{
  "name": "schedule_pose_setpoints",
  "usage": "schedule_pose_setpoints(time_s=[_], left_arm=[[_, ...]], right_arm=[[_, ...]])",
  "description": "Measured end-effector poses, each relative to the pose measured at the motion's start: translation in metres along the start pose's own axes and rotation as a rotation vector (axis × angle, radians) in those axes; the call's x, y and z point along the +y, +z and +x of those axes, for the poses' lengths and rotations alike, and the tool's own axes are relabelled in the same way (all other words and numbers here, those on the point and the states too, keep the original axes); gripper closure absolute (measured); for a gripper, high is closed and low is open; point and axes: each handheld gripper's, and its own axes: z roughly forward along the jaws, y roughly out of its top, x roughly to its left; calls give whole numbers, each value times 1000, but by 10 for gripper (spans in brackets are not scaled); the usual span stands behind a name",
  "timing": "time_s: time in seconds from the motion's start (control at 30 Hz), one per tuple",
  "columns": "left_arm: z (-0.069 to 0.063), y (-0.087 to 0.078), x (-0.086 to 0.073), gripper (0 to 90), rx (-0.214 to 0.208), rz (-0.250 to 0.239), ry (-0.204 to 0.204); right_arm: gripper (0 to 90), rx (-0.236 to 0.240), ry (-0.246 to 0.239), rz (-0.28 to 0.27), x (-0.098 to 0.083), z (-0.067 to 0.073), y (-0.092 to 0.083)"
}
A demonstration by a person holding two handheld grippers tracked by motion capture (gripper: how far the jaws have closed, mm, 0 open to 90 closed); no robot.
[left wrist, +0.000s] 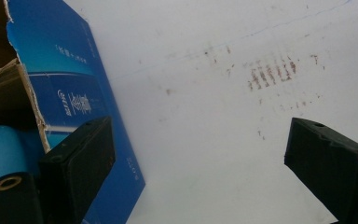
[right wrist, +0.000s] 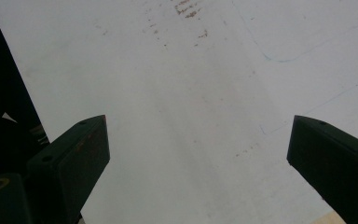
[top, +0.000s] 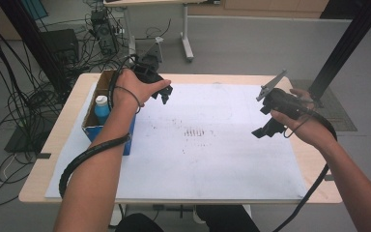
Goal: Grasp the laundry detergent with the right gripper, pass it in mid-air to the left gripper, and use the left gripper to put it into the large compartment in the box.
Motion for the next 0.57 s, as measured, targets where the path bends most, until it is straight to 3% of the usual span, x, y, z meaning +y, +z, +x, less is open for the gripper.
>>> schedule_pose_setpoints(time_s=[0.37,0.57], left_arm=[[0,0,0,91,-1,-12,0],[-1,-3,0,90,1,-50,1]], right_arm=[[57,0,-1,1,0,0,0],[57,-2,1,1,-1,0,0]])
